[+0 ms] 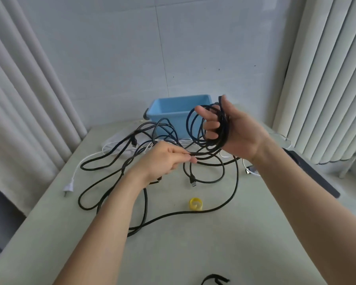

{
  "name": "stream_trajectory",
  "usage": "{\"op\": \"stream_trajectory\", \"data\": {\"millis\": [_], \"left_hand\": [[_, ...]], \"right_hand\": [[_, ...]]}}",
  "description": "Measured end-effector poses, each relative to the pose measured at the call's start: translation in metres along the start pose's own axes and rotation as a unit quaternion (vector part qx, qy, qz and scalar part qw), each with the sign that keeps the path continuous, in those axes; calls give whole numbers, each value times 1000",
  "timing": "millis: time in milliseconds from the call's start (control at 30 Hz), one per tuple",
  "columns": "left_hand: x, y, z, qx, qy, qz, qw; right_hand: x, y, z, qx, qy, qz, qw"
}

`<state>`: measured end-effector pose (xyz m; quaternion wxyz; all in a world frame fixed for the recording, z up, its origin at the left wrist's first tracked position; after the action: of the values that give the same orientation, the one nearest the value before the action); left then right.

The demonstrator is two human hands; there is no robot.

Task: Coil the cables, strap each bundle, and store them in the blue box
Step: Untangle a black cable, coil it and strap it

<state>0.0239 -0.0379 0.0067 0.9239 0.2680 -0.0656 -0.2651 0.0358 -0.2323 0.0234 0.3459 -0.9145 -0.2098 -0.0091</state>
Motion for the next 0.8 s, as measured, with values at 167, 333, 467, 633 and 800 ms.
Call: {"op": "stream_trajectory", "data": {"millis": [167,333,467,633,800], "left_hand": [[-1,-1,-5,-50,51,16,997],[8,-8,-7,-228,-8,-5,974],[8,-6,-7,-211,-79,59,972],[6,-14,0,-262,-100,22,960],[4,-12,6,-165,-112,18,980]], "right_hand": [[-3,-7,8,-130,4,-9,991],[-3,-11,23,-97,-61,-116,987],[-6,-11,31,-172,-106,-118,972],[-12,0,32,-232,-122,-85,961],[-12,-2,39,-203,-141,-123,961]]}}
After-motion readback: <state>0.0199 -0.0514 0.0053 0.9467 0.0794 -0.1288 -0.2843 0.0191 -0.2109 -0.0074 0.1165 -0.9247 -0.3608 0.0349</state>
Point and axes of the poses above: each hand's wrist, its own x-axis towards the middle knuckle, its own y-axis out of the back of the hand, z = x × y, the point moved 3 cm from there along x, towards the middle knuckle
